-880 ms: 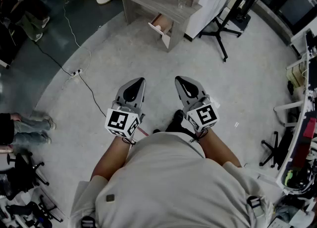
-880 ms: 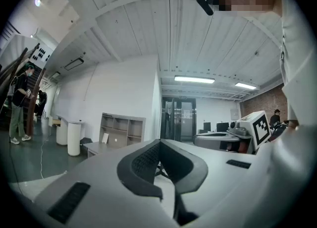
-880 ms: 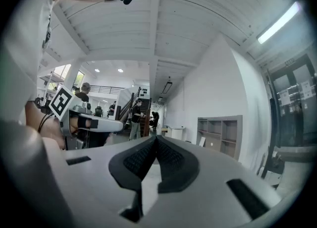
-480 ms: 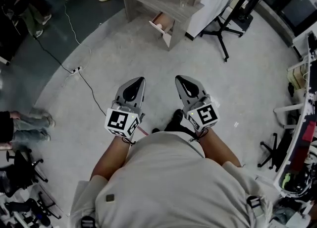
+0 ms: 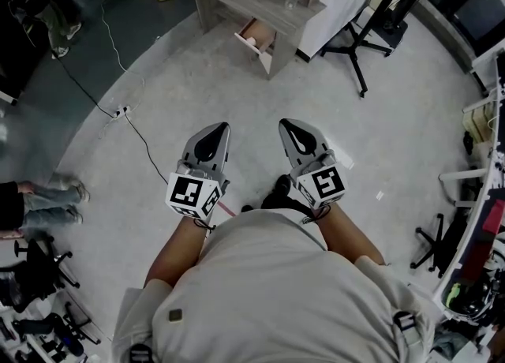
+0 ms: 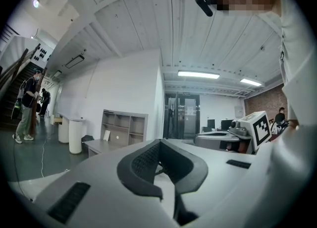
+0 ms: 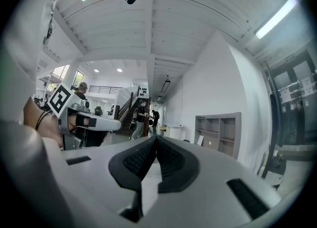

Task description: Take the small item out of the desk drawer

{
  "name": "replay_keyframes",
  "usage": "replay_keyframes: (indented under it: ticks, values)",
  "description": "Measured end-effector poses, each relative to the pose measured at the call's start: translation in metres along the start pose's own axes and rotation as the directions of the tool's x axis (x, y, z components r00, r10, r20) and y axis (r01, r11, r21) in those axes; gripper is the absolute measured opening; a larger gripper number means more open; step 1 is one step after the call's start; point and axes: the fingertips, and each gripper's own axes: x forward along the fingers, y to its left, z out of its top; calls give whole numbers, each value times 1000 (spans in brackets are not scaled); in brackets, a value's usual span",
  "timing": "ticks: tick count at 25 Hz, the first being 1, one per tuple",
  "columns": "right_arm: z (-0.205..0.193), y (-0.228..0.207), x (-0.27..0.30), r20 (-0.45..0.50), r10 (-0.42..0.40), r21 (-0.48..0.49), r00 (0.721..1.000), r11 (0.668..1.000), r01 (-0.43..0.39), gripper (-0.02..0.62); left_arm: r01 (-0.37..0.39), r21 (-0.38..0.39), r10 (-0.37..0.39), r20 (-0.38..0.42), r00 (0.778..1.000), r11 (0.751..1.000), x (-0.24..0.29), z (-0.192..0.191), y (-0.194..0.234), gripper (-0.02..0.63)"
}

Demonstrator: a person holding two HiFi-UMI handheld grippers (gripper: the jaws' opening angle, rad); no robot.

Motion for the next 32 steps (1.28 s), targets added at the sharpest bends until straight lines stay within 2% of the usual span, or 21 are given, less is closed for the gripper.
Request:
replay_keyframes:
  ticks: [17, 25, 32]
  values:
    - [-32, -174, 16, -16, 86, 76, 996, 994, -84, 21, -33, -5, 32, -55, 998, 999, 182, -13, -26, 12]
    - [-49, -208, 37, -25, 107, 142, 994, 985, -102, 21, -31, -23, 28, -94, 995, 999, 229, -28, -17, 12]
    - [-58, -225, 82, -42, 110, 151, 993, 983, -103, 21, -39, -56, 33, -100, 994, 998, 260, -34, 22, 12]
